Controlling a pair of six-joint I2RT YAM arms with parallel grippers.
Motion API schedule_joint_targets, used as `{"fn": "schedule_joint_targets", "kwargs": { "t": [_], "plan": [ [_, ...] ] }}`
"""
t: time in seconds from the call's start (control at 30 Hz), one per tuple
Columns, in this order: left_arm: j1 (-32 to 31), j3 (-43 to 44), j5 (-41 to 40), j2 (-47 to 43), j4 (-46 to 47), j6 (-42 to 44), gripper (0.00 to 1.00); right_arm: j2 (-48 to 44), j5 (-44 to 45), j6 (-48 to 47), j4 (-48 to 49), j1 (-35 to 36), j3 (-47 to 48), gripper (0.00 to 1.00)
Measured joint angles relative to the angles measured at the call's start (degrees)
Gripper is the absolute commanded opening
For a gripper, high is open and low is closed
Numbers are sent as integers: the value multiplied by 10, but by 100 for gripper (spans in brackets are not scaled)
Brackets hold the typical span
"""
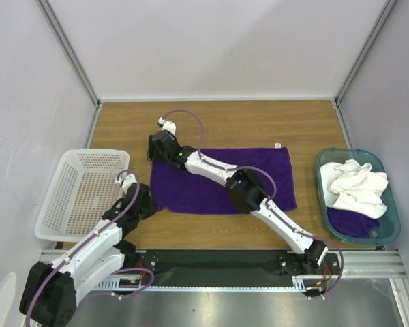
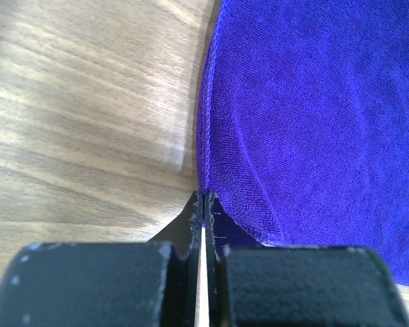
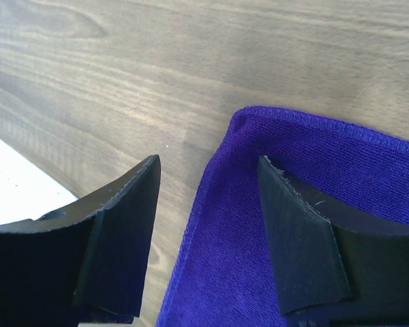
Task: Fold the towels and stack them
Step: Fold the towel
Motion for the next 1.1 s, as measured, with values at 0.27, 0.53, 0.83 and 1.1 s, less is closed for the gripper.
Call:
{"fn": "schedule_joint_targets", "kwargs": {
  "t": [0.27, 0.53, 0.83, 1.1],
  "plan": [
    [0, -2, 10, -2, 8, 6, 0, 19, 40, -9, 14, 16, 21, 56],
    [0, -7, 11, -13, 9, 9, 0, 27, 57, -14, 13, 18, 27, 37],
    [0, -8, 12, -17, 9, 9, 0, 29, 60, -17, 11, 17, 28, 19],
    [0, -20, 12, -59, 9, 10, 0, 12, 18, -19, 30, 14, -5, 9]
  ]
}}
